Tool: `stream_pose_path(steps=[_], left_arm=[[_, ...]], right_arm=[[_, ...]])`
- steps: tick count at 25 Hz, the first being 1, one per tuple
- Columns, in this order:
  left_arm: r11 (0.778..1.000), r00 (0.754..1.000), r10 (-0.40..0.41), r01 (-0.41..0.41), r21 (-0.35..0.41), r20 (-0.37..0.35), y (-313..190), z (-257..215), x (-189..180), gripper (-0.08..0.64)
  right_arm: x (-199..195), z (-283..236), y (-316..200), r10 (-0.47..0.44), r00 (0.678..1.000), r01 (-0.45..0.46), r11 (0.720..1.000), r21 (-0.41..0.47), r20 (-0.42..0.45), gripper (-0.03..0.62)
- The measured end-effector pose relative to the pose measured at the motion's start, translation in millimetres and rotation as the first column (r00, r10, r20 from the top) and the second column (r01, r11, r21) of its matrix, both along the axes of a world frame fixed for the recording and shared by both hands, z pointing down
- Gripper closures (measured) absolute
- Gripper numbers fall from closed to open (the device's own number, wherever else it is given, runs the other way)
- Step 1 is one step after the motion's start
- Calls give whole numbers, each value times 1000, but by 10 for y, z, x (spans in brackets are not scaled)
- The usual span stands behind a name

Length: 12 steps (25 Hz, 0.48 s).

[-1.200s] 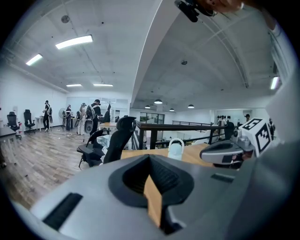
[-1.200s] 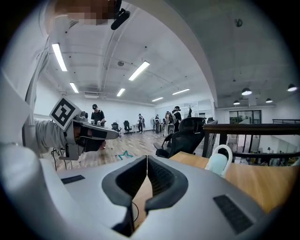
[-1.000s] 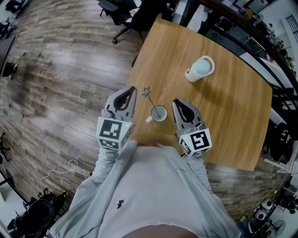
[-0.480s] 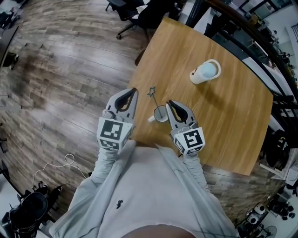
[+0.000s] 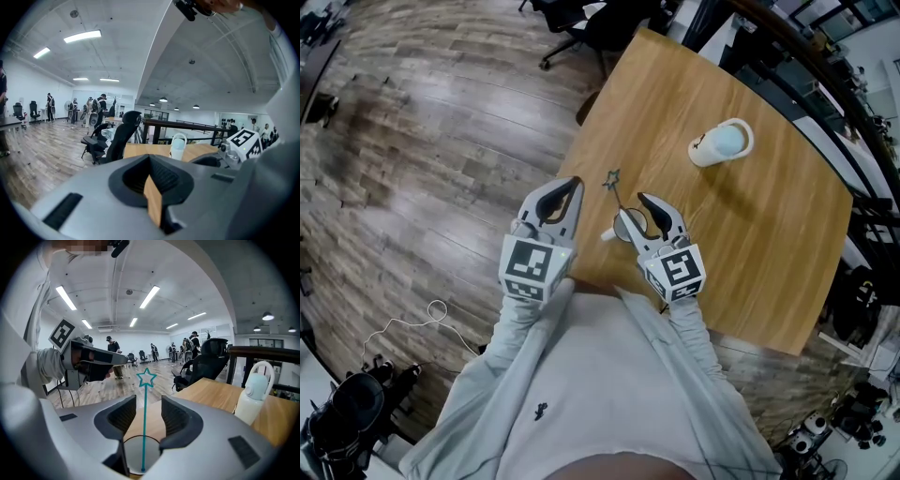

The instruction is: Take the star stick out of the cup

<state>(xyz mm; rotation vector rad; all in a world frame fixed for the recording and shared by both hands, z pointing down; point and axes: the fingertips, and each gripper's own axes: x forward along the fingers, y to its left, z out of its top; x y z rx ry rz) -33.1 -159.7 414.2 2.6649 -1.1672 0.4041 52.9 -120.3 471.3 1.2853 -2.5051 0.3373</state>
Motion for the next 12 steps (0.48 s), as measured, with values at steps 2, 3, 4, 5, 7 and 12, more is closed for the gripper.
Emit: stream_pose_path(steps=[2, 3, 4, 5, 7, 12], left_arm=[[1000, 1000, -6, 6, -5, 0, 10, 17, -29, 541], [1000, 1000, -9, 9, -7, 1, 17, 25, -41, 541], [1000, 1000, -11, 11, -9, 1, 24, 33, -50, 541], [1000, 1000, -13, 13, -10, 2, 31, 43, -57, 541], [1000, 1000, -16, 16, -14, 1, 46, 63, -66, 541], [999, 1000, -22, 22, -28, 1, 90, 135, -98, 540]], right_arm=[[-32, 50, -9, -14, 1000, 14, 1000, -10, -15, 425], [-47, 79, -11, -21, 1000, 21, 1000, -16, -23, 420], [-62, 110, -14, -29, 999, 28, 999, -23, -32, 419], [-76, 144, -16, -38, 998, 36, 999, -30, -42, 419], [-105, 219, -19, -56, 996, 53, 998, -46, -65, 419], [-177, 404, -26, -97, 988, 88, 993, -85, -122, 419]])
